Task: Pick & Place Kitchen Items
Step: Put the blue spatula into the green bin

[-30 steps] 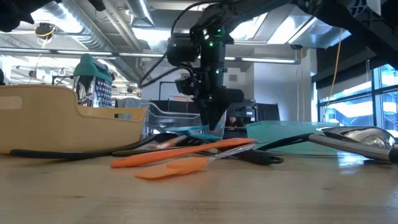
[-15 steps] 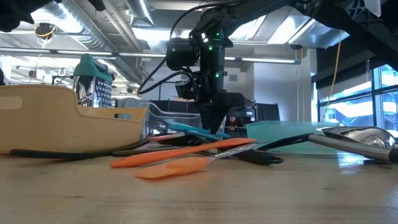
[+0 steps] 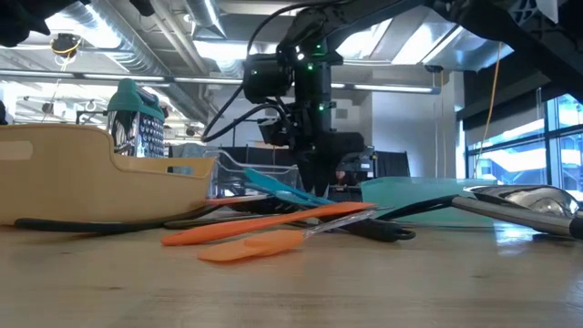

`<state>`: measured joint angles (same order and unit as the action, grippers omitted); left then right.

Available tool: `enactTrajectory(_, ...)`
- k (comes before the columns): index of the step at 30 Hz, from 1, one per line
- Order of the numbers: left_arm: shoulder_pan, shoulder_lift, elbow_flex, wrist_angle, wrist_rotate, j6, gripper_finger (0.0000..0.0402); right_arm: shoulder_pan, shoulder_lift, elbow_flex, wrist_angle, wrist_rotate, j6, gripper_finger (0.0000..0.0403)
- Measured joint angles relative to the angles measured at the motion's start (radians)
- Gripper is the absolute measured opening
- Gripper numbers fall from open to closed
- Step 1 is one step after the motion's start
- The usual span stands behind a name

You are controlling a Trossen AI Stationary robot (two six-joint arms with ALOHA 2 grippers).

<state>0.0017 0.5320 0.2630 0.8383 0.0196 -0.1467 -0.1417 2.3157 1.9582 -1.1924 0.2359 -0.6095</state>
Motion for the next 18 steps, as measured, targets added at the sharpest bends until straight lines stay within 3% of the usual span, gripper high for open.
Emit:
enactTrajectory(9, 0.0, 0.0, 0.0, 0.0, 0.0, 0.001, 0.0008, 0.03, 0.0, 0.0, -0.03, 0.002, 0.039, 0.0172)
enactTrajectory(18, 0.0, 0.0, 0.0, 0.0, 0.0, 0.002, 0.0008, 0.052, 0.0, 0.0, -0.046, 0.101, 0.096, 0.0172)
